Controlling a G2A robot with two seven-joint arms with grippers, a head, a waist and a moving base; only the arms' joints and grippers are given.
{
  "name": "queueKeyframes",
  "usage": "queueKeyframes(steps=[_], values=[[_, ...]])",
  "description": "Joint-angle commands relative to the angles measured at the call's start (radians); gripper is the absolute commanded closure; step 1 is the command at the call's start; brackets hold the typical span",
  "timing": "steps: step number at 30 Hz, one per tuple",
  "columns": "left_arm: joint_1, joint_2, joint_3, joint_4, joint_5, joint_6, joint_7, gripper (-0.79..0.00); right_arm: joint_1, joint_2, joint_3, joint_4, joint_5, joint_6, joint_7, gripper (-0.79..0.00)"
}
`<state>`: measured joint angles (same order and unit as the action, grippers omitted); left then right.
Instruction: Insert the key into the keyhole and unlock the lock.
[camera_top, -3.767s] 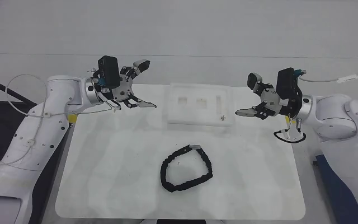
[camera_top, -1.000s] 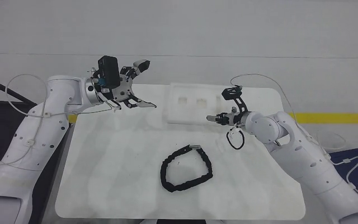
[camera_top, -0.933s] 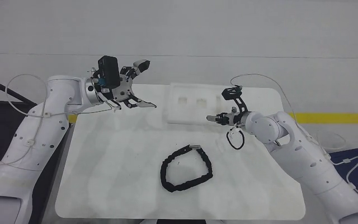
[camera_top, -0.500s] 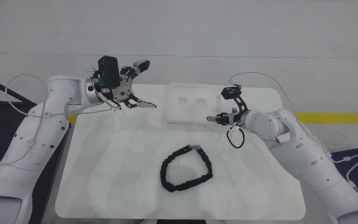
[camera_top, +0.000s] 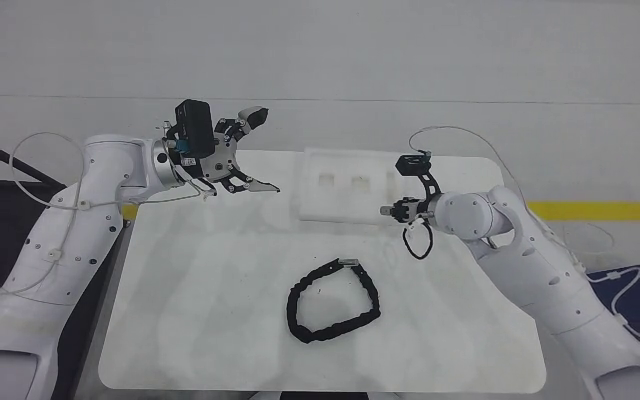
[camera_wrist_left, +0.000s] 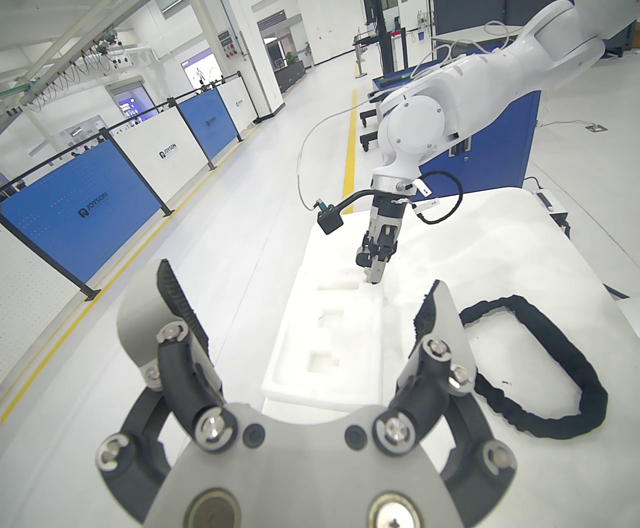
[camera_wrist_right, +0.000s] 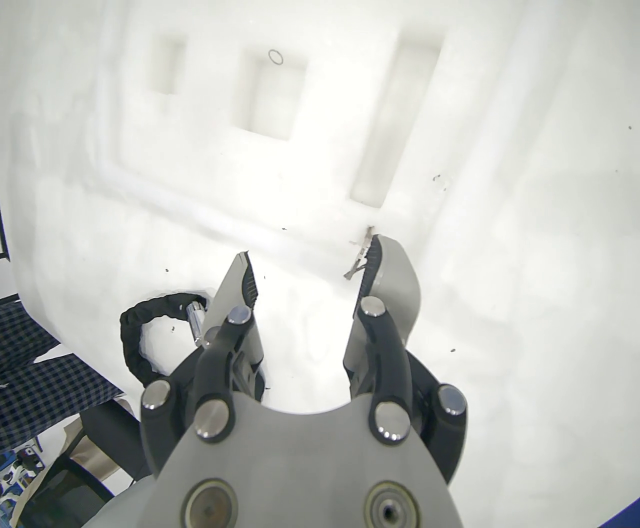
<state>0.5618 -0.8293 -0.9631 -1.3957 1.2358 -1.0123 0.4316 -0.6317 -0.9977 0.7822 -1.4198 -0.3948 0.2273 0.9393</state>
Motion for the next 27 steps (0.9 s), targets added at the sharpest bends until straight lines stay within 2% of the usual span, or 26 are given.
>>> queueKeyframes(steps=[1, 7, 12, 23, 24, 27], values=[[0.0, 0.0, 0.0, 0.0, 0.0, 0.0, 0.0, -0.785, 0.003, -0.004, -0.004, 0.004, -0.011, 0.007, 0.001, -0.354], [0.0, 0.0, 0.0, 0.0, 0.0, 0.0, 0.0, -0.785, 0.008, -0.018, -0.017, 0.022, -0.036, 0.036, -0.006, -0.32], [0.0, 0.0, 0.0, 0.0, 0.0, 0.0, 0.0, -0.785, 0.011, -0.03, -0.021, 0.041, -0.054, 0.062, -0.029, -0.243], [0.0, 0.0, 0.0, 0.0, 0.0, 0.0, 0.0, -0.785, 0.019, -0.045, -0.018, 0.064, -0.072, 0.074, 0.019, -0.28], [0.0, 0.0, 0.0, 0.0, 0.0, 0.0, 0.0, -0.785, 0.018, -0.046, -0.018, 0.066, -0.074, 0.075, 0.022, -0.265], [0.0, 0.0, 0.0, 0.0, 0.0, 0.0, 0.0, -0.785, 0.015, -0.05, -0.017, 0.076, -0.079, 0.078, 0.028, -0.099]])
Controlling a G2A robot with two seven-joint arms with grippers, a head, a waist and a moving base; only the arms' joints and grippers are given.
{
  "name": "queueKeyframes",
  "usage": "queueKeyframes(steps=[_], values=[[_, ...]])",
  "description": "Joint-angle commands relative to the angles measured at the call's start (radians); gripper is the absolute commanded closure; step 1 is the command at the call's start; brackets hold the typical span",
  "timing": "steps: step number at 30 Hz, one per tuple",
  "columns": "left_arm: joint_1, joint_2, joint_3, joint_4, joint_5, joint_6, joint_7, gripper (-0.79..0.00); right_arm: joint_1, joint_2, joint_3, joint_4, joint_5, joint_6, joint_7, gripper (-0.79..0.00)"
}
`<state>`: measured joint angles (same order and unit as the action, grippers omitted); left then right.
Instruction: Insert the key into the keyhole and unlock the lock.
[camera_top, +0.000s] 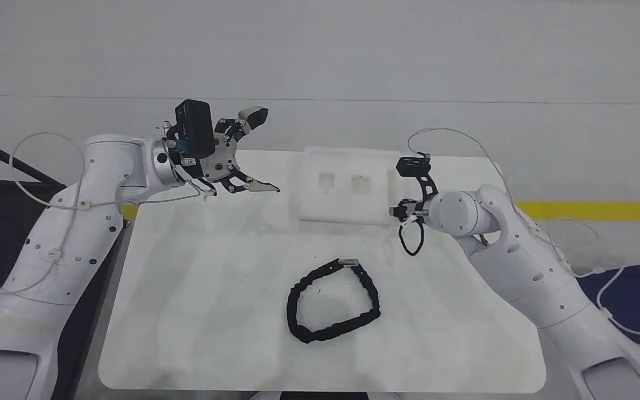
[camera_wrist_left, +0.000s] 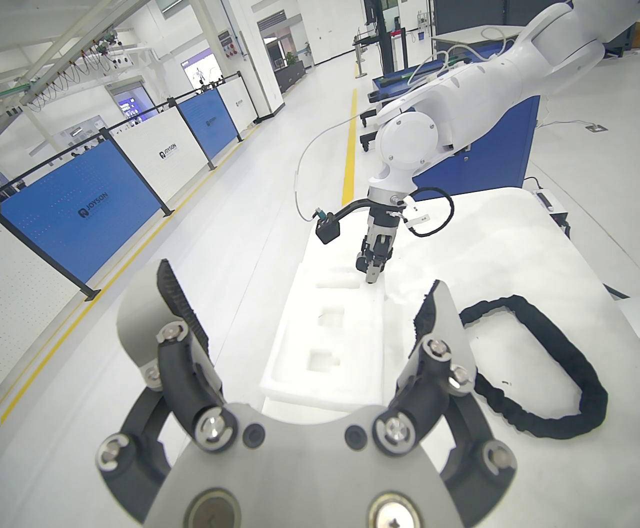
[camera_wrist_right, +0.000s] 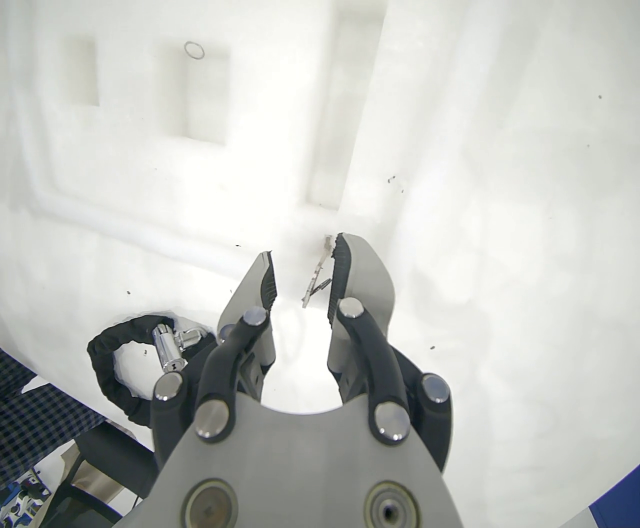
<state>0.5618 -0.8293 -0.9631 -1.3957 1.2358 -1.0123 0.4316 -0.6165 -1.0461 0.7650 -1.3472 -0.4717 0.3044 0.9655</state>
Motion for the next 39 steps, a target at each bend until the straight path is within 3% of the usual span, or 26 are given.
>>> queueKeyframes(steps=[1, 2, 26, 32, 39], values=[[0.0, 0.0, 0.0, 0.0, 0.0, 0.0, 0.0, -0.785, 0.0, -0.003, 0.0, 0.006, -0.003, 0.0, 0.003, -0.058], [0.0, 0.0, 0.0, 0.0, 0.0, 0.0, 0.0, -0.785, 0.0, -0.004, 0.001, 0.009, -0.005, 0.001, 0.004, 0.0], [0.0, 0.0, 0.0, 0.0, 0.0, 0.0, 0.0, -0.785, 0.055, -0.022, 0.062, 0.009, -0.016, -0.024, 0.089, 0.0], [0.0, 0.0, 0.0, 0.0, 0.0, 0.0, 0.0, -0.785, 0.025, -0.014, 0.139, -0.006, 0.062, -0.046, 0.059, 0.0], [0.0, 0.0, 0.0, 0.0, 0.0, 0.0, 0.0, -0.785, -0.063, 0.005, 0.282, -0.04, 0.255, -0.103, 0.008, 0.0]])
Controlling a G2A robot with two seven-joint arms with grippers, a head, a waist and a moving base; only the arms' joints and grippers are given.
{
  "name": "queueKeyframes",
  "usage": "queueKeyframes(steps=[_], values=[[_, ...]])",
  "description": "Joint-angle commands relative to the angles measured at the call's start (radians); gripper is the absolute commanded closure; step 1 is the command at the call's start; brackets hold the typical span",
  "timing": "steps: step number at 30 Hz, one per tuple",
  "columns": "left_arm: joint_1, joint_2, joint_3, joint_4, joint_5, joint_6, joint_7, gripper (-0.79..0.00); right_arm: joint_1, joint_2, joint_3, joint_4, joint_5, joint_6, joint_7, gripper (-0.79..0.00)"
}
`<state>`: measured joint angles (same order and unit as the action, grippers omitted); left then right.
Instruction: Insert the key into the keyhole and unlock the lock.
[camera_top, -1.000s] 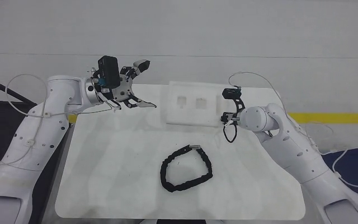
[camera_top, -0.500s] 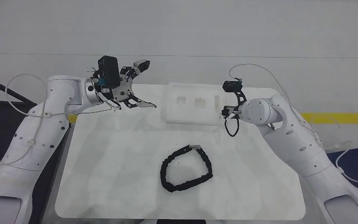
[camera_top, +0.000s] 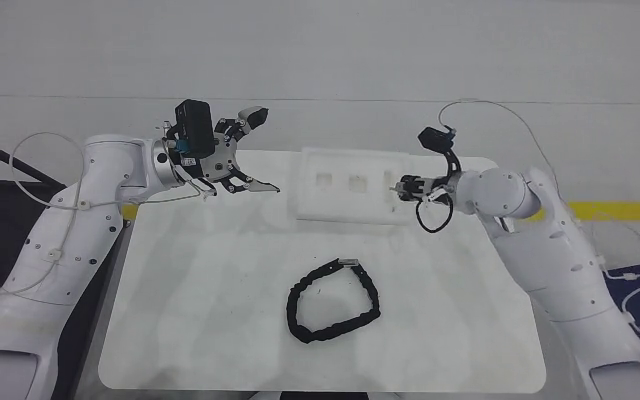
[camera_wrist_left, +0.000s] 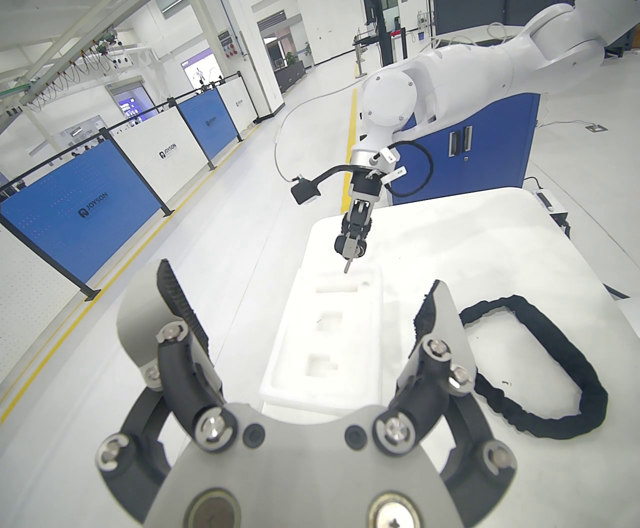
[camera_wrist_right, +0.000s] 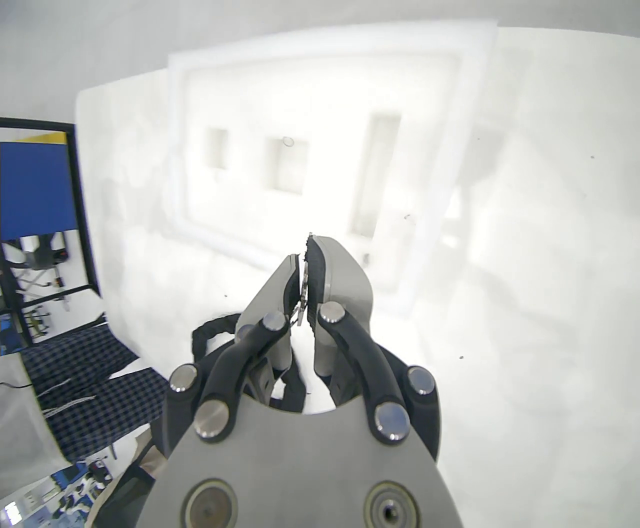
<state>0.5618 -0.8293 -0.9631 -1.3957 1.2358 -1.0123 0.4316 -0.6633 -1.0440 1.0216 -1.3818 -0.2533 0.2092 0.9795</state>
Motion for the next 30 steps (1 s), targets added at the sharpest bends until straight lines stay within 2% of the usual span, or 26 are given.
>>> queueKeyframes(steps=[1, 5, 14, 20, 24, 30], values=[[0.0, 0.0, 0.0, 0.0, 0.0, 0.0, 0.0, -0.785, -0.032, 0.006, 0.047, -0.012, 0.065, -0.013, -0.01, 0.0], [0.0, 0.0, 0.0, 0.0, 0.0, 0.0, 0.0, -0.785, -0.089, 0.018, 0.131, -0.042, 0.192, -0.059, 0.002, 0.0], [0.0, 0.0, 0.0, 0.0, 0.0, 0.0, 0.0, -0.785, -0.169, 0.044, 0.28, -0.104, 0.423, -0.175, 0.154, 0.0], [0.0, 0.0, 0.0, 0.0, 0.0, 0.0, 0.0, -0.785, -0.226, 0.063, 0.372, -0.13, 0.519, -0.189, 0.223, 0.0], [0.0, 0.0, 0.0, 0.0, 0.0, 0.0, 0.0, -0.785, -0.259, 0.073, 0.436, -0.169, 0.616, -0.235, 0.291, 0.0], [0.0, 0.0, 0.0, 0.0, 0.0, 0.0, 0.0, -0.785, -0.287, 0.089, 0.498, -0.22, 0.671, -0.254, 0.379, 0.0]])
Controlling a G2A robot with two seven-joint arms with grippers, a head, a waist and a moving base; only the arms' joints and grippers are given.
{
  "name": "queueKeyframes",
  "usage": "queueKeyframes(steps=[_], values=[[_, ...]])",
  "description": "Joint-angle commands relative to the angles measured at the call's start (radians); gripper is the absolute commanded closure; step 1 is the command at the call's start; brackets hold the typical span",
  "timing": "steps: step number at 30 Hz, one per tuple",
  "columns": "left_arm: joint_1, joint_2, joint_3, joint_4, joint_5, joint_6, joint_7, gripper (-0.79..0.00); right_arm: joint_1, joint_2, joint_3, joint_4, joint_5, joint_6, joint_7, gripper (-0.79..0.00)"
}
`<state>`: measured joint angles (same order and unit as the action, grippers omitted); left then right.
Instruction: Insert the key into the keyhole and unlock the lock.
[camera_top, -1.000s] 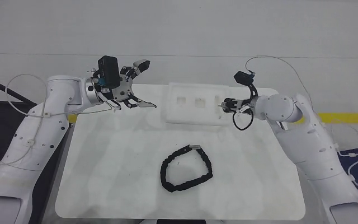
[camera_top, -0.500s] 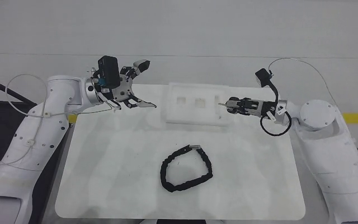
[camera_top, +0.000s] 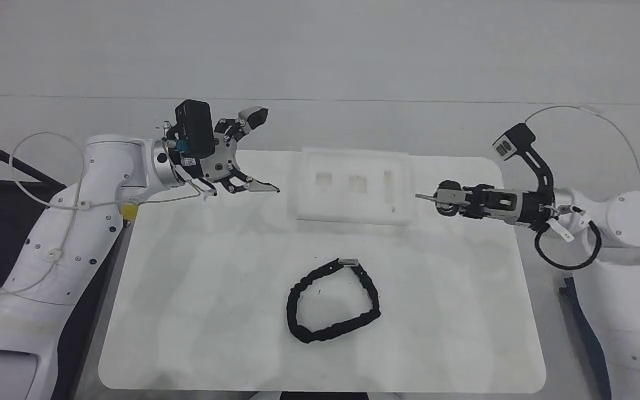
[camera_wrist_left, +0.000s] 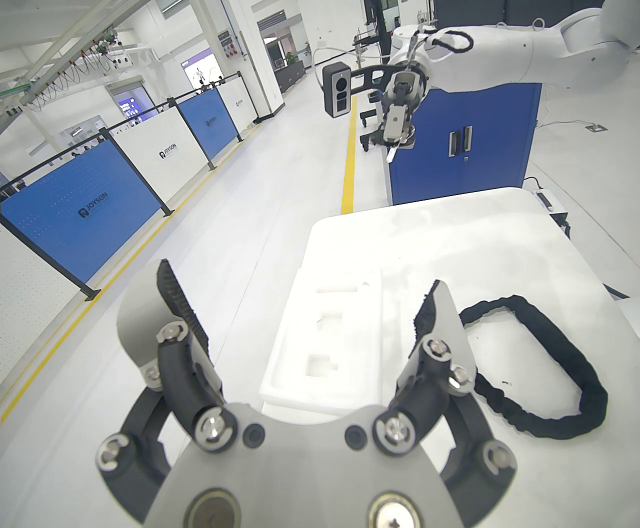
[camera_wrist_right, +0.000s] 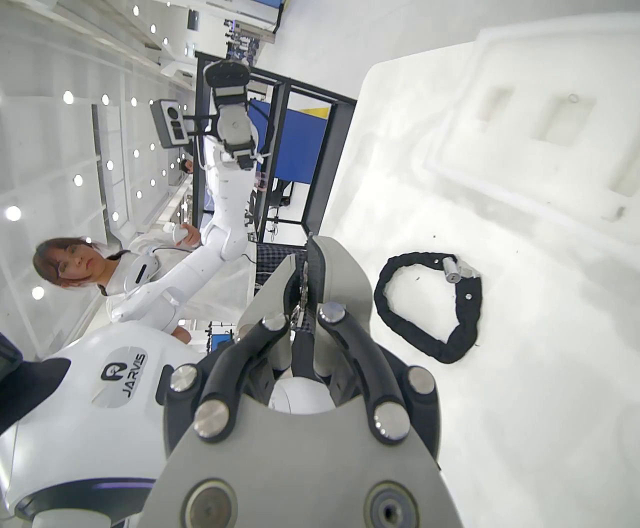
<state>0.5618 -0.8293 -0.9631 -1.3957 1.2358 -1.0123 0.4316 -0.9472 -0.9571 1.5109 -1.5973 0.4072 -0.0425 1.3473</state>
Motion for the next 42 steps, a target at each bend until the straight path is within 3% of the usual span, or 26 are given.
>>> queueKeyframes(steps=[1, 19, 28, 35, 42], values=[[0.0, 0.0, 0.0, 0.0, 0.0, 0.0, 0.0, -0.785, -0.006, 0.004, 0.015, -0.008, 0.021, -0.005, 0.019, 0.0], [0.019, -0.002, 0.009, -0.011, -0.013, 0.009, -0.016, -0.785, -0.009, 0.007, 0.029, 0.004, 0.078, -0.042, 0.028, 0.0], [0.11, -0.051, 0.124, -0.034, -0.194, 0.108, -0.104, -0.785, -0.009, 0.007, 0.029, 0.004, 0.078, -0.042, 0.028, 0.0], [0.159, -0.083, 0.201, 0.017, -0.119, 0.187, -0.15, -0.785, -0.009, 0.007, 0.029, 0.004, 0.078, -0.042, 0.028, 0.0], [0.181, -0.109, 0.256, 0.08, 0.046, 0.218, -0.058, -0.785, -0.009, 0.007, 0.029, 0.004, 0.078, -0.042, 0.028, 0.0]])
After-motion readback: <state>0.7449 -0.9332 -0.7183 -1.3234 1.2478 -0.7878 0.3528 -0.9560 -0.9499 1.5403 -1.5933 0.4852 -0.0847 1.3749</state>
